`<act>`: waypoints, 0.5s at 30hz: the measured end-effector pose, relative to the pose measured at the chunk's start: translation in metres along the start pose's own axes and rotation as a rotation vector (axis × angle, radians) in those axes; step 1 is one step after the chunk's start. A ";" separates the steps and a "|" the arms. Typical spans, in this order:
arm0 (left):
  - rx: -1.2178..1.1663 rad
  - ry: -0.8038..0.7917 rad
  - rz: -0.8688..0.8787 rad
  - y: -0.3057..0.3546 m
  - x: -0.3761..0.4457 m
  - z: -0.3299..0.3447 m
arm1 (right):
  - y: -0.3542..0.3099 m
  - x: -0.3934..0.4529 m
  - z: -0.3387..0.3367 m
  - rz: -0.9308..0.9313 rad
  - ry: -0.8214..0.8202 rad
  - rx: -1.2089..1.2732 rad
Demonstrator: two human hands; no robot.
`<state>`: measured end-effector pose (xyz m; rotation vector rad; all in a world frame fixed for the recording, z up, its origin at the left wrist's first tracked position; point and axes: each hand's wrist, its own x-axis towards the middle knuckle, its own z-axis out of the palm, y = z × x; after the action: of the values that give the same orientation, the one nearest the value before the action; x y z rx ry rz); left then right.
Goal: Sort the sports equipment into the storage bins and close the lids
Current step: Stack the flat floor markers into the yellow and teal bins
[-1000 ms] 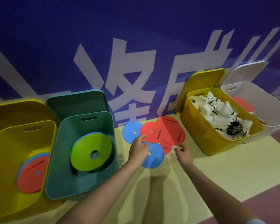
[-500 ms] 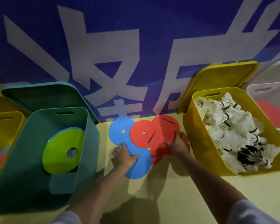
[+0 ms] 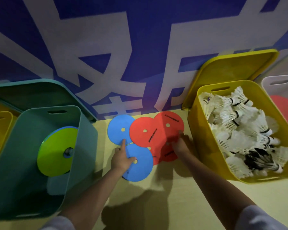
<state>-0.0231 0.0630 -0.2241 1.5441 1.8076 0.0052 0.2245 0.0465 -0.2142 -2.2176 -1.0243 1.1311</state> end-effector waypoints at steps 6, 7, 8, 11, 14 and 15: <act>-0.244 -0.035 0.029 -0.028 -0.036 0.004 | 0.015 -0.084 0.000 0.089 0.027 0.097; -0.271 -0.040 0.029 -0.033 -0.042 0.003 | 0.021 -0.094 0.003 0.079 0.085 0.047; -0.297 -0.039 0.034 -0.037 -0.047 0.002 | 0.022 -0.104 0.005 0.071 0.138 0.007; -0.381 -0.039 0.052 -0.045 -0.063 -0.008 | 0.022 -0.132 0.018 0.082 0.230 0.071; -0.445 -0.040 0.147 -0.044 -0.075 -0.024 | 0.014 -0.159 0.031 0.048 0.349 0.243; -0.459 -0.031 0.189 -0.041 -0.079 -0.032 | 0.009 -0.166 0.035 0.044 0.398 0.320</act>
<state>-0.0749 -0.0011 -0.1780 1.3619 1.4970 0.4529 0.1353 -0.0867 -0.1582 -2.0938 -0.5862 0.7607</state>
